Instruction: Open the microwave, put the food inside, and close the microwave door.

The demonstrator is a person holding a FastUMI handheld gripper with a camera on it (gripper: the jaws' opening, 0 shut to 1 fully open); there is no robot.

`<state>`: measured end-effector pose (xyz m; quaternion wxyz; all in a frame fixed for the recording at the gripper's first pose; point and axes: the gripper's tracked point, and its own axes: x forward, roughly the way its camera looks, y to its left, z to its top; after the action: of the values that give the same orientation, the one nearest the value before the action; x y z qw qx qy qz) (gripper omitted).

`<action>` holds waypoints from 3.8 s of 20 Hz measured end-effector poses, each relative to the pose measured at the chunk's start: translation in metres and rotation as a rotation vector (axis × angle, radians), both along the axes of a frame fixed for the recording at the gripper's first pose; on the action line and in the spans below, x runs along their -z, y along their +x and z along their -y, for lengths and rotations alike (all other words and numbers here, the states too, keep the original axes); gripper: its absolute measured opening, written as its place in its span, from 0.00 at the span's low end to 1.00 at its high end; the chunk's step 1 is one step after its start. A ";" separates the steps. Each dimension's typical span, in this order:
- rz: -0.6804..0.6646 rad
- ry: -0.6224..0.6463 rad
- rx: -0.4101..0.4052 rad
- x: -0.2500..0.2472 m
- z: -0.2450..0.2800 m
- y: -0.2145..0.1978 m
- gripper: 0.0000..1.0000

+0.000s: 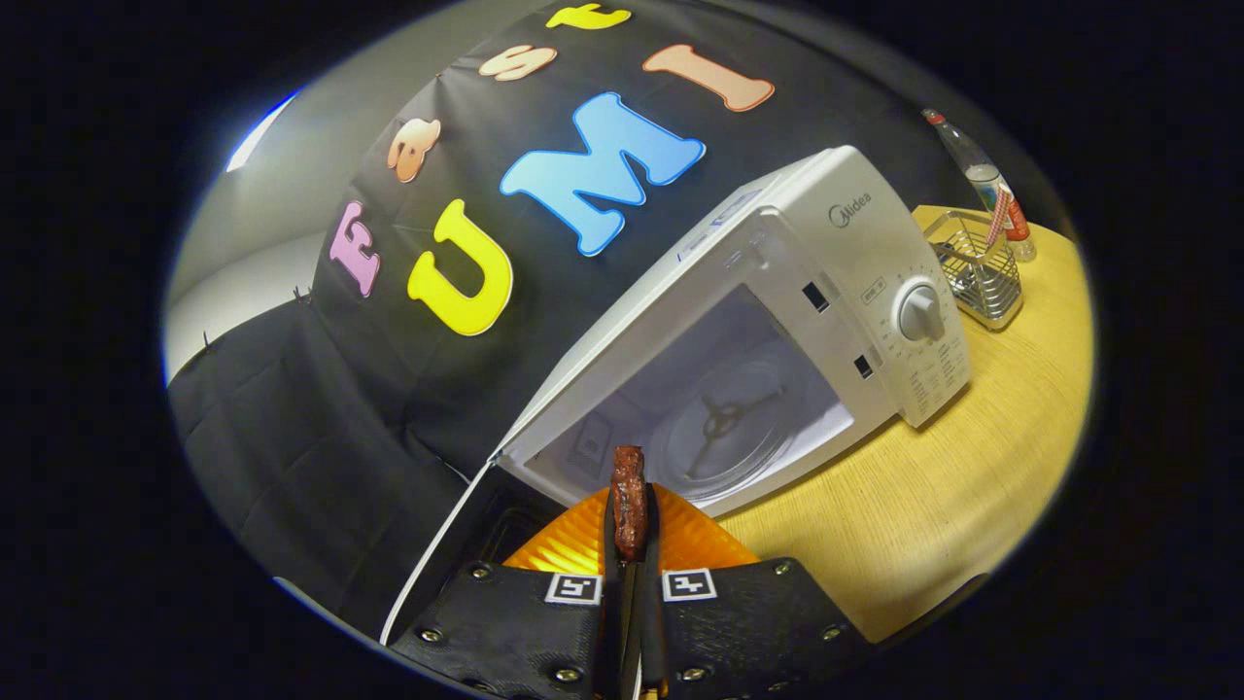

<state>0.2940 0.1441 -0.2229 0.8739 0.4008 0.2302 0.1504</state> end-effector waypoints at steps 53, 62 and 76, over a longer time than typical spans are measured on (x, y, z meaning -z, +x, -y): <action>0.317 -0.901 -0.017 0.012 -0.007 0.069 0.99; 0.428 -0.811 -0.055 -0.086 -0.023 -0.039 0.98; 0.554 -0.525 -0.222 -0.167 -0.137 -0.193 0.98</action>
<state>0.1010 0.2807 -0.0559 0.9541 0.0807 0.0584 0.2826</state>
